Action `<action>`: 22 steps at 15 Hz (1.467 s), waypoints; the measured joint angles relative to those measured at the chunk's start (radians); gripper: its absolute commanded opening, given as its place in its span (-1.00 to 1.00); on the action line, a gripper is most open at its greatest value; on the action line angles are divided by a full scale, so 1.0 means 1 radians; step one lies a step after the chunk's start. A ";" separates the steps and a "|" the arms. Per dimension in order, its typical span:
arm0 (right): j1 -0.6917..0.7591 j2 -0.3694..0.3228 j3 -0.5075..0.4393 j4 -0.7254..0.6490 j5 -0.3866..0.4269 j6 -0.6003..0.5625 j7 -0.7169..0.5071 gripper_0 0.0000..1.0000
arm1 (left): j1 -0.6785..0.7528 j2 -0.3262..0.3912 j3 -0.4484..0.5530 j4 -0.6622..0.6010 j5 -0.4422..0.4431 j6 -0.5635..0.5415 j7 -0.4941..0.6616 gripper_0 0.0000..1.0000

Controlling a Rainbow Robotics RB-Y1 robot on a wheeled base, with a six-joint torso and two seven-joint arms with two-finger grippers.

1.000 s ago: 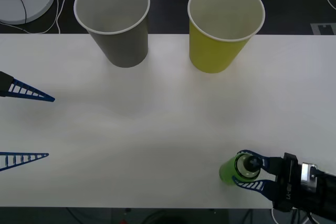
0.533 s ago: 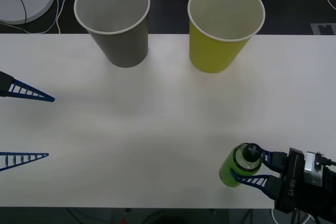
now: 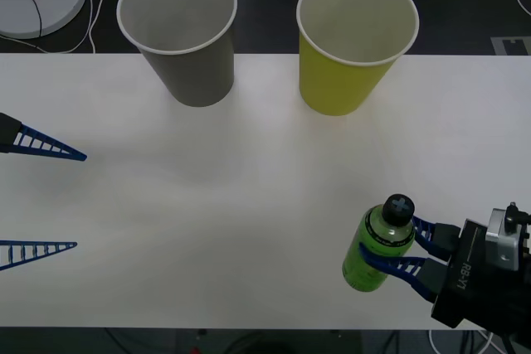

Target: Put the can into the green bin and the plastic bottle into the gray bin

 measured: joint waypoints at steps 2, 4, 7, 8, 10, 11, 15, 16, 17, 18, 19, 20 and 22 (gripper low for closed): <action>0.026 -0.001 -0.031 -0.078 0.066 0.079 -0.069 -1.00 | 0.000 0.000 0.000 0.000 0.000 0.000 0.000 1.00; 0.030 -0.006 -0.048 -0.133 0.131 0.134 -0.154 -1.00 | 0.000 0.000 0.000 0.000 0.000 0.000 0.000 1.00; 0.024 -0.011 -0.086 -0.172 0.224 0.151 -0.299 -1.00 | 0.000 0.000 0.000 0.000 0.000 0.000 0.000 1.00; 0.018 -0.015 -0.097 -0.182 0.255 0.151 -0.346 -1.00 | 0.000 0.000 0.000 0.000 0.000 0.000 0.000 1.00; -0.001 -0.024 -0.108 -0.196 0.315 0.152 -0.443 -1.00 | 0.000 0.000 0.000 0.000 0.000 0.000 0.000 1.00; -0.012 -0.029 -0.111 -0.200 0.340 0.152 -0.489 -1.00 | 0.000 0.000 0.000 0.000 0.000 0.000 0.000 1.00; -0.063 -0.059 -0.125 -0.226 0.456 0.152 -0.718 -1.00 | 0.000 0.000 0.000 0.000 0.000 0.000 0.000 1.00; -0.073 -0.067 -0.131 -0.231 0.483 0.151 -0.772 -1.00 | 0.000 0.000 0.000 0.000 0.000 0.000 0.000 1.00; -0.083 -0.074 -0.137 -0.235 0.511 0.151 -0.826 -1.00 | 0.000 0.000 0.000 0.000 0.000 0.000 0.000 1.00; -0.094 -0.080 -0.143 -0.239 0.539 0.151 -0.879 -1.00 | 0.000 0.000 0.000 0.000 0.000 0.000 0.000 1.00; -0.108 -0.088 -0.148 -0.243 0.566 0.151 -0.934 -1.00 | 0.000 0.000 0.000 0.000 0.000 0.000 0.000 1.00; -0.124 -0.096 -0.151 -0.247 0.590 0.151 -0.991 -1.00 | 0.000 0.000 0.000 0.000 0.000 0.000 0.000 1.00; -0.154 -0.111 -0.157 -0.252 0.604 0.148 -1.075 -1.00 | 0.000 0.000 0.000 0.000 0.000 0.000 0.000 1.00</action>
